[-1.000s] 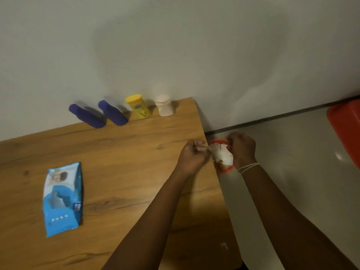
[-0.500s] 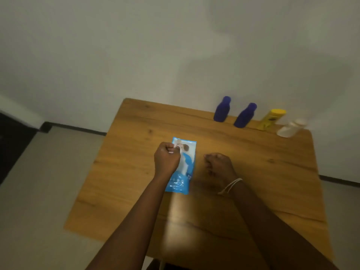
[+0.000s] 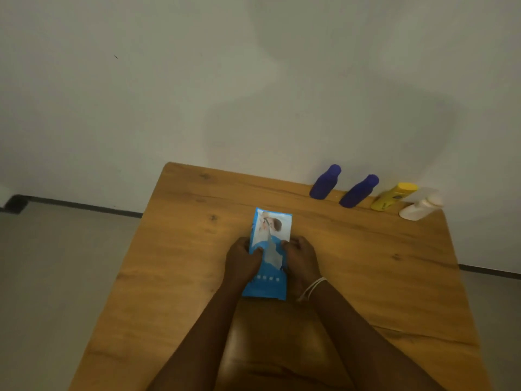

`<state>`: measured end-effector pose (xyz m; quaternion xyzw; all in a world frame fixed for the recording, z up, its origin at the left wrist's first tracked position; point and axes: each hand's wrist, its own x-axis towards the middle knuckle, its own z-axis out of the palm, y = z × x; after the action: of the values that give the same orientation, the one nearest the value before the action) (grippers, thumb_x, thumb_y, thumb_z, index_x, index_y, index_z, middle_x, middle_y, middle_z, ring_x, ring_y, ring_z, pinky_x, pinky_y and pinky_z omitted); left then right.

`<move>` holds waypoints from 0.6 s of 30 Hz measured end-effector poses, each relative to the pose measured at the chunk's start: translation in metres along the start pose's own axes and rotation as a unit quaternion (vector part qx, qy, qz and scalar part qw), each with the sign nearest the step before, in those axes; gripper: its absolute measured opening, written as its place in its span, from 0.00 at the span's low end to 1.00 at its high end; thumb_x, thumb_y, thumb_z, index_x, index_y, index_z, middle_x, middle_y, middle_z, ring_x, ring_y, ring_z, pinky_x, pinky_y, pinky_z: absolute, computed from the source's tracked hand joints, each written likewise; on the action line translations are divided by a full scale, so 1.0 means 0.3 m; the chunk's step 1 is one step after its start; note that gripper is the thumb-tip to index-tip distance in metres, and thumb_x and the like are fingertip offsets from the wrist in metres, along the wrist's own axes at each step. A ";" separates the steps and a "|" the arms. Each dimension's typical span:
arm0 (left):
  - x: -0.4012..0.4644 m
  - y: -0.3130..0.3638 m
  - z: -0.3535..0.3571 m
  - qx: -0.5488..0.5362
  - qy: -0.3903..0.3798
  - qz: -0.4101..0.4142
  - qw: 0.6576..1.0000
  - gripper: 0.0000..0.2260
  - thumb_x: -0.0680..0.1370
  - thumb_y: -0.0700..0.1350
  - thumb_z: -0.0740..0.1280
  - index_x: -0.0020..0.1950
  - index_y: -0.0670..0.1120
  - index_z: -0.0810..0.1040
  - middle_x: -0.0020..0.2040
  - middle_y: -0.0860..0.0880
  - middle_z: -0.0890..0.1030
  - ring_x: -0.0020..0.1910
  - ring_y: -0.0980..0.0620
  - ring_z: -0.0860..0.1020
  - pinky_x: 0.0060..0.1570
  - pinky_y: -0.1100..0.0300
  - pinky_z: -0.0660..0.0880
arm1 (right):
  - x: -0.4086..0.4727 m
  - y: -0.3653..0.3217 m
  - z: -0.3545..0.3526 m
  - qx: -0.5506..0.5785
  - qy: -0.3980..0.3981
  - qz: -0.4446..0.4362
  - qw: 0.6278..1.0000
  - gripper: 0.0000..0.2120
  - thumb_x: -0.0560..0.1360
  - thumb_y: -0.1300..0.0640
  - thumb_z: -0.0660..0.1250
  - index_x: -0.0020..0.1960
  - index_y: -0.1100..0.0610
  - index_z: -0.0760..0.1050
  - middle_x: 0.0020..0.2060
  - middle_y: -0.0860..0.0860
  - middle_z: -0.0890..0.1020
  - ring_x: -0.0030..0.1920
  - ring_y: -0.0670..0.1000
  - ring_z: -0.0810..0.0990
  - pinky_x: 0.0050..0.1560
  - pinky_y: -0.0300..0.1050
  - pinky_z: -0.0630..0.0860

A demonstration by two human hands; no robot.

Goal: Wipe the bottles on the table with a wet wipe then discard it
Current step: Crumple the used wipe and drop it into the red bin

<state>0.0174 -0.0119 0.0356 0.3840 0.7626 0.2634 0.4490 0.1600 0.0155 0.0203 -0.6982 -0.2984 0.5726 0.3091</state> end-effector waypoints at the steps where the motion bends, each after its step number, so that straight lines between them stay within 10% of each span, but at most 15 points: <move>1: 0.028 0.027 -0.003 0.006 0.002 0.008 1.000 0.14 0.79 0.46 0.71 0.62 0.42 0.79 0.57 0.44 0.84 0.53 0.46 0.82 0.45 0.62 0.77 | 0.016 -0.036 0.001 -0.013 0.005 -0.010 1.000 0.13 0.77 0.56 0.66 0.62 0.56 0.76 0.51 0.53 0.84 0.47 0.53 0.85 0.44 0.51 0.84; 6: 0.191 0.166 -0.024 0.013 -0.015 0.035 0.999 0.15 0.80 0.45 0.68 0.66 0.43 0.77 0.60 0.43 0.82 0.54 0.46 0.82 0.51 0.52 0.81 | 0.127 -0.191 0.007 0.017 0.000 -0.031 0.999 0.11 0.79 0.58 0.62 0.60 0.57 0.77 0.52 0.55 0.82 0.49 0.53 0.83 0.36 0.46 0.81; 14: 0.335 0.207 -0.055 0.010 -0.088 -0.011 0.996 0.14 0.79 0.41 0.68 0.63 0.37 0.77 0.59 0.37 0.83 0.56 0.38 0.83 0.57 0.39 0.81 | 0.240 -0.272 0.006 -0.169 -0.042 -0.061 0.983 0.12 0.78 0.61 0.65 0.61 0.61 0.76 0.62 0.60 0.79 0.56 0.58 0.79 0.62 0.56 0.78; 18: 0.329 0.176 -0.081 -0.013 -0.082 -0.025 0.996 0.17 0.79 0.41 0.68 0.63 0.33 0.75 0.61 0.35 0.81 0.59 0.36 0.81 0.60 0.40 0.78 | 0.192 -0.277 -0.024 -0.137 -0.021 -0.074 0.988 0.13 0.78 0.63 0.61 0.61 0.64 0.76 0.56 0.63 0.82 0.48 0.56 0.82 0.50 0.54 0.80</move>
<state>-0.0156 0.0977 0.0384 0.3791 0.7291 0.2291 0.5218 0.1714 0.1117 0.0503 -0.6979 -0.4308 0.5166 0.2459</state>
